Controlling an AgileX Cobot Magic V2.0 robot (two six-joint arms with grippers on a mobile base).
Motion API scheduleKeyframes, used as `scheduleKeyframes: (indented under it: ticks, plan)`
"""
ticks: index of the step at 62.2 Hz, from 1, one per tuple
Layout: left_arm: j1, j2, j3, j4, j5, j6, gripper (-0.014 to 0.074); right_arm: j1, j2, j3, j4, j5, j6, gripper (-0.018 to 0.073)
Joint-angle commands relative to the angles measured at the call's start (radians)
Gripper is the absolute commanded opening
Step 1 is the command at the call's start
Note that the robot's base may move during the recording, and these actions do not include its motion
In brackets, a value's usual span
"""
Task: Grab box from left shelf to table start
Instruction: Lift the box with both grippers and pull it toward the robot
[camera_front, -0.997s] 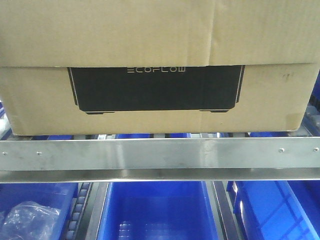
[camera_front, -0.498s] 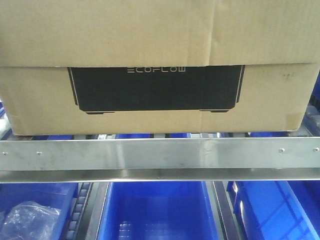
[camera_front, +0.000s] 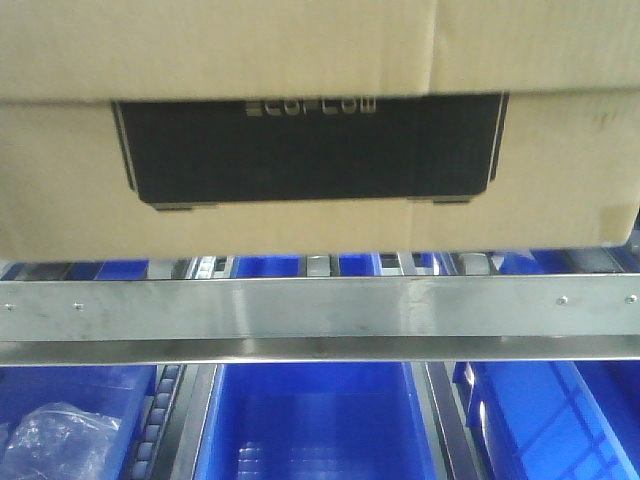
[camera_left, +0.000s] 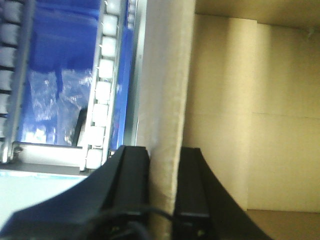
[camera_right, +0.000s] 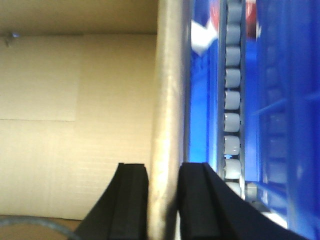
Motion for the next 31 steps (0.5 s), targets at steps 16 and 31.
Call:
scheduleKeyframes:
  ticks: [16,31]
  plan:
    - [0.001,-0.268,0.195,0.012,-0.226,-0.024,-0.0102,-0.004,-0.255,0.147,0.002,-0.157,-0.004,0.0056]
    - [0.001,-0.456,0.388,0.012,-0.304,-0.024,-0.0102,-0.004,-0.456,0.348,0.002,-0.241,-0.004,0.0056]
